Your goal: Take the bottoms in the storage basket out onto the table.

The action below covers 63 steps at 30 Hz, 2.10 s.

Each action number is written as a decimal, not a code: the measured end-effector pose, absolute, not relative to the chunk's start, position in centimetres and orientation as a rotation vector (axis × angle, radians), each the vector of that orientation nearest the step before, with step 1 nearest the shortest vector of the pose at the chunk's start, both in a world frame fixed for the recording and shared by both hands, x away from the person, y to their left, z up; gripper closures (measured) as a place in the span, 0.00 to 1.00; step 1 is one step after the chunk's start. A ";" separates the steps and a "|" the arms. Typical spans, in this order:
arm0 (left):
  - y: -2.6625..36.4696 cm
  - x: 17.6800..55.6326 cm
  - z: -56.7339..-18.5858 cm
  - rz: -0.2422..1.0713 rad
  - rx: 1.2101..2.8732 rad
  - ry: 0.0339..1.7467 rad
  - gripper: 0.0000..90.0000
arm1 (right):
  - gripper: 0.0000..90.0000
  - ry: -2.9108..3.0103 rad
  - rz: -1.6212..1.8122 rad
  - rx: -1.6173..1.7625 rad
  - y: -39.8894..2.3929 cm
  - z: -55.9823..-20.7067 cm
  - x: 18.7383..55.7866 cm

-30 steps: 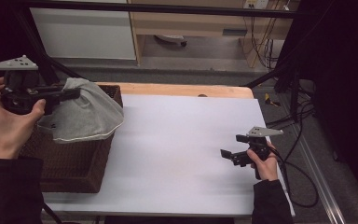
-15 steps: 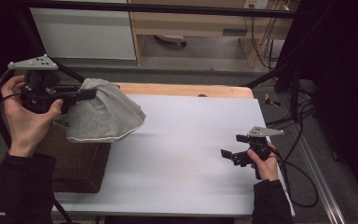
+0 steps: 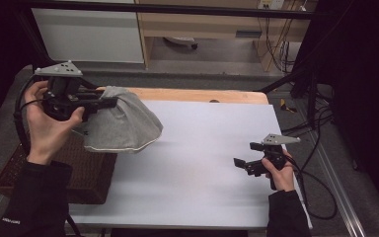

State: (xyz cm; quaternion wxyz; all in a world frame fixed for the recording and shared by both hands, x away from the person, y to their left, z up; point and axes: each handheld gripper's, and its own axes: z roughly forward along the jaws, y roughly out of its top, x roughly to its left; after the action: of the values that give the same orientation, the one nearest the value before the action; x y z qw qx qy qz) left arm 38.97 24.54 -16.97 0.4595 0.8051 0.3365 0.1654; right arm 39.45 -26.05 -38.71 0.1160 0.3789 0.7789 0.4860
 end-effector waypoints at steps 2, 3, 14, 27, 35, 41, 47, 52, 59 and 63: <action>24.0 39.0 -17.0 0.403 1.987 0.819 0.90 | 0.01 2.281 1.424 1.109 -26.1 -38.7 39.4; 23.8 39.0 -17.0 0.402 1.990 0.813 0.90 | 0.01 2.281 1.425 1.107 -26.1 -38.7 39.4; 21.2 39.3 -17.6 0.368 2.026 0.765 0.90 | 0.01 2.280 1.429 1.110 -26.1 -38.7 39.4; 19.2 40.2 -19.9 0.320 2.094 0.759 0.90 | 0.01 2.285 1.424 1.105 -26.0 -38.7 39.4; 18.1 40.6 -21.5 0.296 2.146 0.768 0.90 | 0.01 2.282 1.425 1.106 -26.0 -38.7 39.4; 17.2 41.0 -22.7 0.275 2.171 0.764 0.90 | 0.01 2.282 1.424 1.107 -26.0 -38.7 39.4; 16.0 41.2 -24.0 0.259 2.196 0.754 0.90 | 0.01 2.283 1.426 1.105 -26.0 -38.7 39.4; 15.3 41.3 -25.0 0.245 2.213 0.740 0.90 | 0.01 2.280 1.431 1.101 -26.1 -38.6 39.4; 14.8 41.0 -26.3 0.223 2.224 0.737 0.90 | 0.01 2.289 1.423 1.101 -26.0 -38.7 39.4; 14.7 40.8 -27.4 0.235 2.231 0.732 0.90 | 0.01 2.293 1.420 1.097 -25.9 -38.7 39.4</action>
State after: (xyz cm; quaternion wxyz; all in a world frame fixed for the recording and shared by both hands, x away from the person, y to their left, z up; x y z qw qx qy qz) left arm 40.77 14.67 -27.38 0.3812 0.8740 0.2868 0.0922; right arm 39.41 -25.90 -38.74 0.1147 0.3742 0.7823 0.4846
